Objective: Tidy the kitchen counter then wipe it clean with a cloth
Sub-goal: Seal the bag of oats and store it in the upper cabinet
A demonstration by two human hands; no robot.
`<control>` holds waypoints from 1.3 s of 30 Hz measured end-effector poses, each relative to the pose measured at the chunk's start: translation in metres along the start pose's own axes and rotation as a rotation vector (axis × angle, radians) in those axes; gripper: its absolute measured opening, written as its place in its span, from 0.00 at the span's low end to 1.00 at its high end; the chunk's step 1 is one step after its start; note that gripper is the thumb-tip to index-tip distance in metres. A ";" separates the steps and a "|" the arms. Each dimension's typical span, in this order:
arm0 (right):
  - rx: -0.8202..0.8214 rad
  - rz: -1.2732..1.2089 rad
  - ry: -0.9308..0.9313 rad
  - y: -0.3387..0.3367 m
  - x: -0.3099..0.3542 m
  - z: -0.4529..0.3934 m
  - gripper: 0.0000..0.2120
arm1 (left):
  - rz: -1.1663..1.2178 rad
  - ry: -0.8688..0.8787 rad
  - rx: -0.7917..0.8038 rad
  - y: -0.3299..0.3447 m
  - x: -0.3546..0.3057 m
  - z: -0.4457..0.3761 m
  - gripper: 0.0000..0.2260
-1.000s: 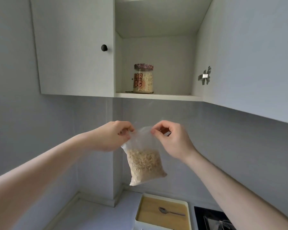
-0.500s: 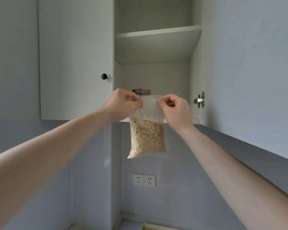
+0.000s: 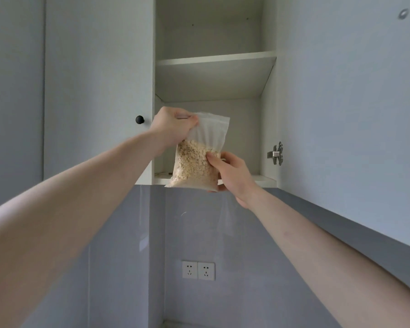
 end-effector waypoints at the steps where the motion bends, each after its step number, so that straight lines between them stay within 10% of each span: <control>1: -0.017 -0.001 -0.008 -0.002 0.002 -0.003 0.16 | 0.035 -0.006 0.008 0.002 0.002 -0.005 0.07; 10: -0.342 0.204 -0.019 -0.035 -0.012 -0.035 0.15 | 0.114 -0.139 0.061 0.033 0.032 -0.035 0.31; 16: -0.516 0.360 0.011 -0.075 -0.015 -0.058 0.11 | 0.078 -0.093 0.226 0.084 0.065 -0.041 0.22; 39: -0.292 0.656 0.200 -0.116 -0.069 -0.138 0.07 | -0.067 -0.073 0.049 0.147 0.127 -0.098 0.22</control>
Point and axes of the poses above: each hand's wrist, its own z-axis away from the middle knuckle, its own y-axis out of the palm, x = y × z, the point moved 7 cm from there along -z, towards the middle knuckle, and after that the axes turned 15 degrees about x, right-handed, at the moved point
